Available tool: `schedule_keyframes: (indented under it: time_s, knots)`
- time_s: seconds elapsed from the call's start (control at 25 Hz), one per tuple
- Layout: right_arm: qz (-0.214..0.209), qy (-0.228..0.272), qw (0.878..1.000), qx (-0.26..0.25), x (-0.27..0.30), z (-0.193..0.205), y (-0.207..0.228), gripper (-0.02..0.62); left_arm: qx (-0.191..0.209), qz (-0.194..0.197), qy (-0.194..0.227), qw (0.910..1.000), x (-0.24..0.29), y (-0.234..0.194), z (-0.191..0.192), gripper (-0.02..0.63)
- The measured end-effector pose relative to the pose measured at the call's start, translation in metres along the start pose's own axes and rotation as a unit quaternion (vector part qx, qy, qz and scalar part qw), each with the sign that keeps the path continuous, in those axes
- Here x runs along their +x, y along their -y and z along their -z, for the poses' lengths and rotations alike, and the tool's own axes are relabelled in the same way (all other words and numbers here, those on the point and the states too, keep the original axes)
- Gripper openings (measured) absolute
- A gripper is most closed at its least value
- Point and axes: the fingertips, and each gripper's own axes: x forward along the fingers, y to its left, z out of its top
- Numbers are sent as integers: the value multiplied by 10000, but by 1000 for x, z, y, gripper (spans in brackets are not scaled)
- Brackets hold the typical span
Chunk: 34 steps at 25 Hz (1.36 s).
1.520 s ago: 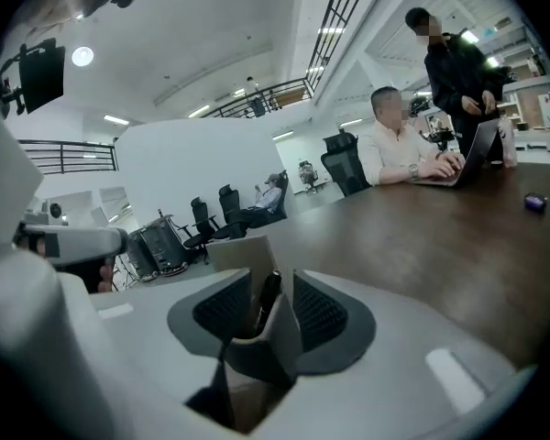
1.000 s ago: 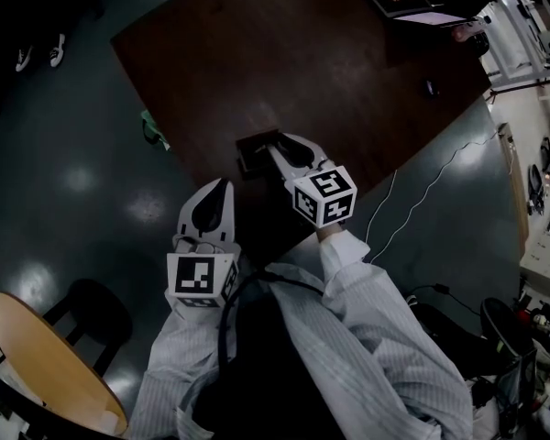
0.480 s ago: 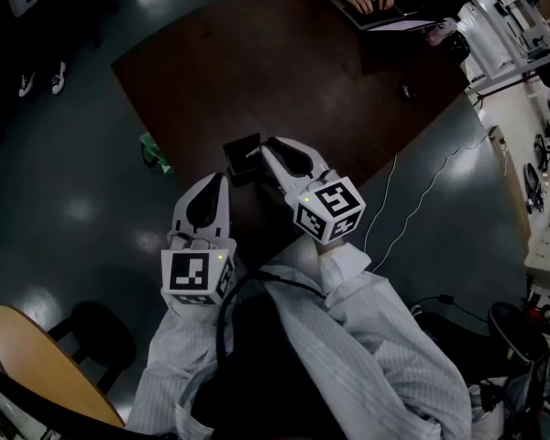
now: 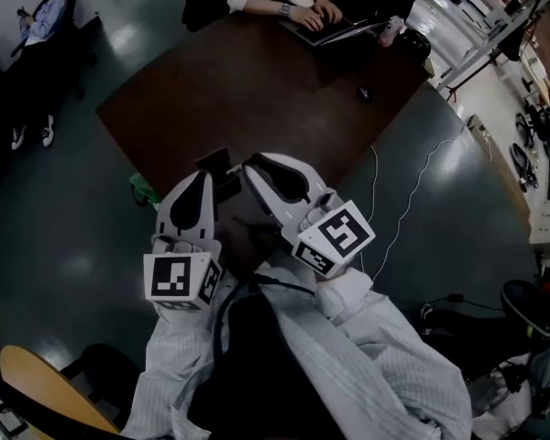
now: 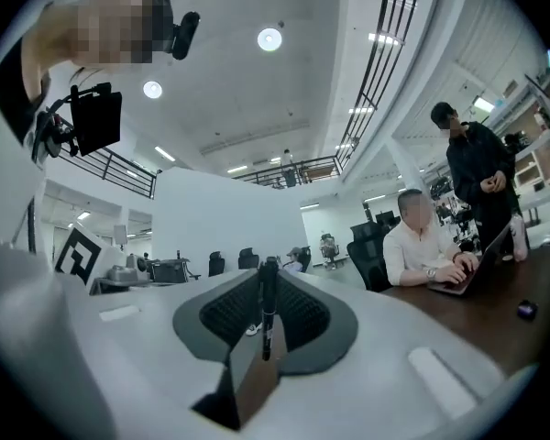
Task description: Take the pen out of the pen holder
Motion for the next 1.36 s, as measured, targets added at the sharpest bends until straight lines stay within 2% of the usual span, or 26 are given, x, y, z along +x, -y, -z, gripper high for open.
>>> schedule_keyframes:
  time_s: [0.2,0.6,1.36]
  knots:
    - [41,34,9998,-176,-14,-5,-7,63,73,99,51,9999,-4,16,-7,5]
    - [-17,-112,9999,-70,-20,7,-13,60,77,55,36,9999,-17,21,-7,5]
    - [-50,-58,9999,93,-29,9,-19,60,-81,70,93,9999,-29,25,-1,5]
